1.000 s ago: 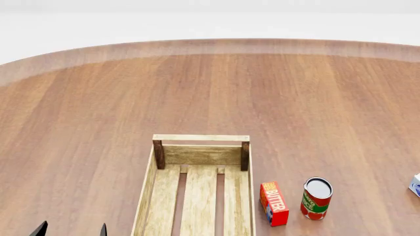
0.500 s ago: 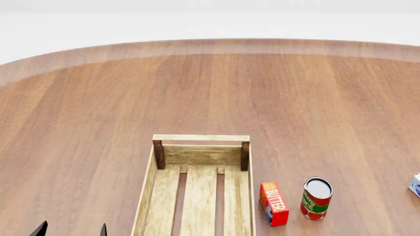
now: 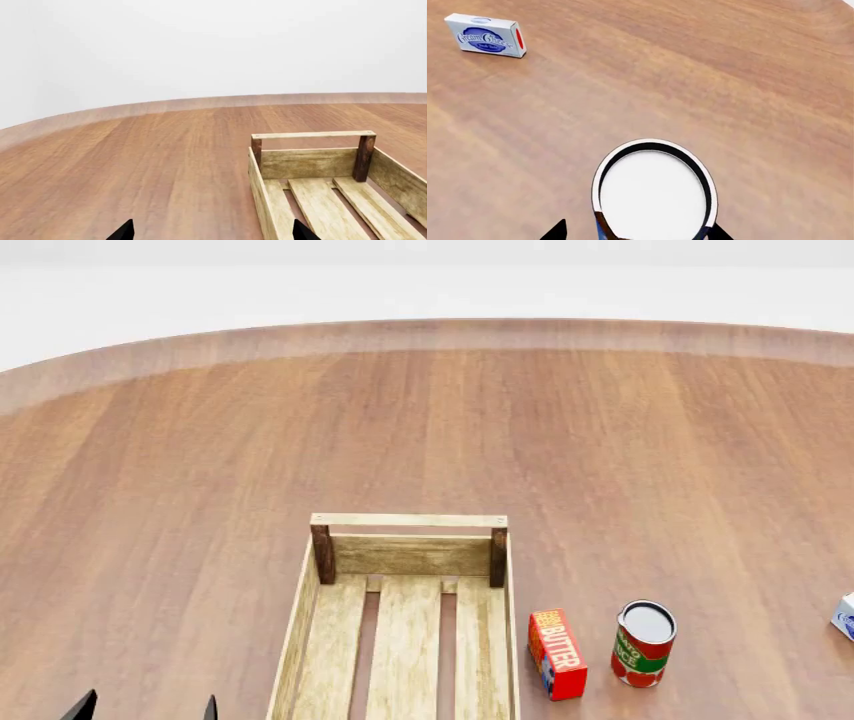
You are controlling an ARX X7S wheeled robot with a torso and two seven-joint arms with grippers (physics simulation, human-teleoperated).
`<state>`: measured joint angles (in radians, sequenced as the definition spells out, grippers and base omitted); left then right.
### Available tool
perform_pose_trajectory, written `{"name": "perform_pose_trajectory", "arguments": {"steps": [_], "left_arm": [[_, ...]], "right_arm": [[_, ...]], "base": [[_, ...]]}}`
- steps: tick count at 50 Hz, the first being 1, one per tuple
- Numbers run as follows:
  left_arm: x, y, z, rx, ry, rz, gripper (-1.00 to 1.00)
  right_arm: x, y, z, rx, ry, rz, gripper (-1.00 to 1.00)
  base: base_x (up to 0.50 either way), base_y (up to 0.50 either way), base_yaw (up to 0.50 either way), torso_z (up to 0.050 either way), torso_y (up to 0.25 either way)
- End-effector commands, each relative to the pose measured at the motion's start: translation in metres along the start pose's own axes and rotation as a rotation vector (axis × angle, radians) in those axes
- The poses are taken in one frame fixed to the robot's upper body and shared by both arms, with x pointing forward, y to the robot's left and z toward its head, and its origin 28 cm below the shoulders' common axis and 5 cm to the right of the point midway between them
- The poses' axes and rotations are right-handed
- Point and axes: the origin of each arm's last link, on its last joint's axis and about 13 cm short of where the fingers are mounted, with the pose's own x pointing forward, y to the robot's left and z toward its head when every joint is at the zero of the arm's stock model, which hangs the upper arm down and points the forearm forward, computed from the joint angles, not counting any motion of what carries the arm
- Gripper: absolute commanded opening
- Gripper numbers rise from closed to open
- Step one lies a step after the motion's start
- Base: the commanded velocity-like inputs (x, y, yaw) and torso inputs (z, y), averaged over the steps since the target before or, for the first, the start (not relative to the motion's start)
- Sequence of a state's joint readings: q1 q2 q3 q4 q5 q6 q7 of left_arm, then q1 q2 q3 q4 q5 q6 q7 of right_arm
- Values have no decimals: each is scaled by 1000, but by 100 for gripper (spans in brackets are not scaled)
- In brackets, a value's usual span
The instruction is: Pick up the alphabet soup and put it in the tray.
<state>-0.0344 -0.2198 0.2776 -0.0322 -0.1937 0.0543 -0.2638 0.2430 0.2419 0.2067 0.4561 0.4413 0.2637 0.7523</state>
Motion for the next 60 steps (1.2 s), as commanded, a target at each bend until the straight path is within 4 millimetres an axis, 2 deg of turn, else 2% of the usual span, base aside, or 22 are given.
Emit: {"name": "perform_pose_trajectory", "arguments": {"steps": [1,7,8,17,23,27,37,60], "left_arm": [[0,0,0,0,0,0,100],[0,0,0,0,0,0,100],[0,0,0,1,-1,0,100],[0,0,0,-1,-2,0,100],[0,0,0,1,-6,1,100],[0,0,0,2,-5,0,100],[0,0,0,2,-4,2,100],[0,0,0,-1,-2,1,100]], "right_arm": [[2,0,-2,-13,2,-4,100],[2,-1,-2,-17,-4,-11,100],[1,-1,-1,-14,-5,-9,-100],[-10,-4,6,1,-52,14,-100],[-28,-5,19,5,-134,67,-100],[-45,1,25,-7,-169,153,-100],[-69,14,32,-18,-190,298,-100],[-104,34,38,-49,-225,540,-100]], "base": [[0,0,0,0,0],[0,0,0,0,0],[0,0,0,0,0],[0,0,0,0,0],[0,0,0,0,0],[0,0,0,0,0],[0,0,0,0,1],[0,0,0,0,0]]}}
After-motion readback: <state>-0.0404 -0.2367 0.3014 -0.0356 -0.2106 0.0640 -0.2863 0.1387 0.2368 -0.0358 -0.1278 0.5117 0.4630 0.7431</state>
